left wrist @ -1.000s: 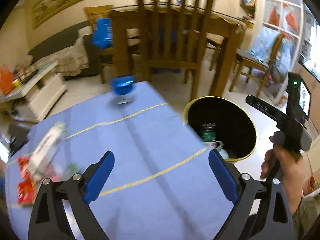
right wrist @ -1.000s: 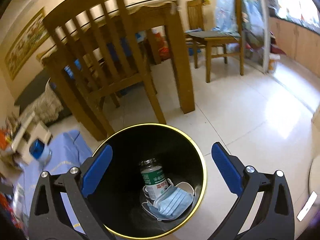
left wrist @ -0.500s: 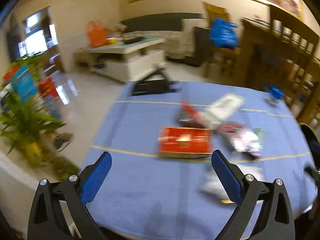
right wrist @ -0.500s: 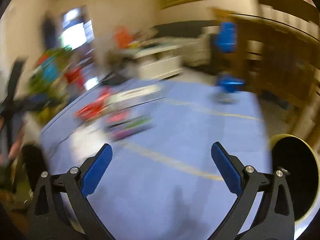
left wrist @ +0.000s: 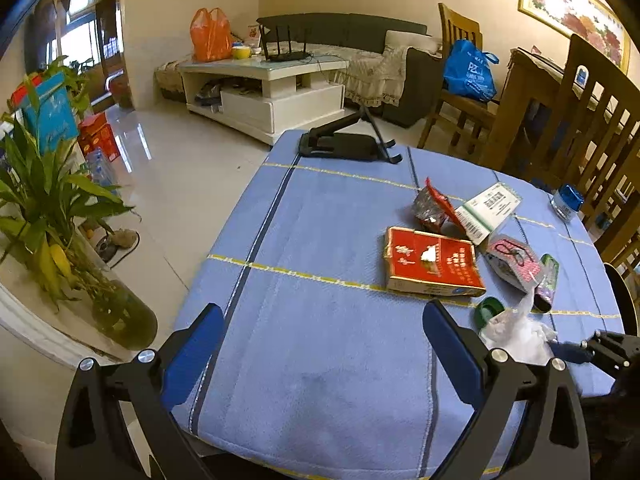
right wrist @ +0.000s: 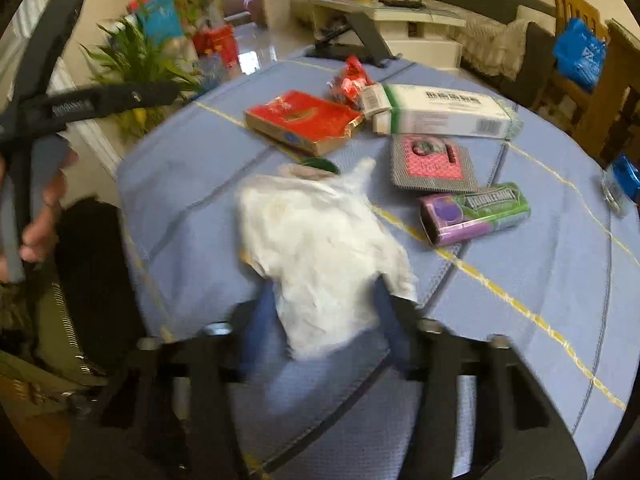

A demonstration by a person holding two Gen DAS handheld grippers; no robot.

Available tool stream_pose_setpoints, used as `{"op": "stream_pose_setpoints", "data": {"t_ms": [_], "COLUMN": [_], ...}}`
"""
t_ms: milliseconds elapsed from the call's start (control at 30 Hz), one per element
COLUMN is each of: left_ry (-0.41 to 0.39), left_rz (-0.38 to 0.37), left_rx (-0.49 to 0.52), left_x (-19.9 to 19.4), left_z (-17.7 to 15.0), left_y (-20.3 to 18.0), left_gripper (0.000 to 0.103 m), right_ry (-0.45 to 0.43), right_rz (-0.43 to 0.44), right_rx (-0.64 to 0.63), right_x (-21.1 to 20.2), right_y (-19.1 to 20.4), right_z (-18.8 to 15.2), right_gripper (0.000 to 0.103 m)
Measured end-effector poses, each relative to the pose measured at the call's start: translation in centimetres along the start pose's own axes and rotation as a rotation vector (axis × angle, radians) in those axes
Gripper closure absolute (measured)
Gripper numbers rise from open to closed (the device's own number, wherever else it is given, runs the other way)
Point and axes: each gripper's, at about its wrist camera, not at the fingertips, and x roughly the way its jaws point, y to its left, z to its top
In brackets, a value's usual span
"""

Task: Collect trash
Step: 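Move the right tool back to the table and grasp the white tissue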

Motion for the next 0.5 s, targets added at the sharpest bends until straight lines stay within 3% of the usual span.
{"op": "stream_pose_setpoints", "data": {"t_ms": [33, 200, 300, 433, 500], "left_ry": [0.006, -0.002, -0.003, 0.02, 0.024], "left_rz": [-0.006, -0.042, -0.083, -0.174, -0.216], "left_rx": [-0.007, 0.005, 0.032, 0.077, 0.129], "left_x": [0.2, 0.1, 0.0, 0.0, -0.4], "left_z": [0.0, 0.0, -0.3, -1.2, -2.2], "left_y": [0.2, -0.3, -1.4, -4.3, -7.0], "left_gripper": [0.007, 0.007, 0.007, 0.007, 0.007], "right_ry": [0.014, -0.112, -0.23, -0.188, -0.218], "right_rz": [0.02, 0.046, 0.17, 0.092, 0.129], "right_rx": [0.025, 0.107, 0.243, 0.307, 0.339], "right_x": [0.0, -4.2, -7.9, -7.8, -8.6], "right_y": [-0.4, -1.8, -5.0, -7.8, -8.6], "right_z": [0.0, 0.5, -0.1, -1.7, -2.8], "right_gripper": [0.099, 0.101, 0.101, 0.101, 0.1]}}
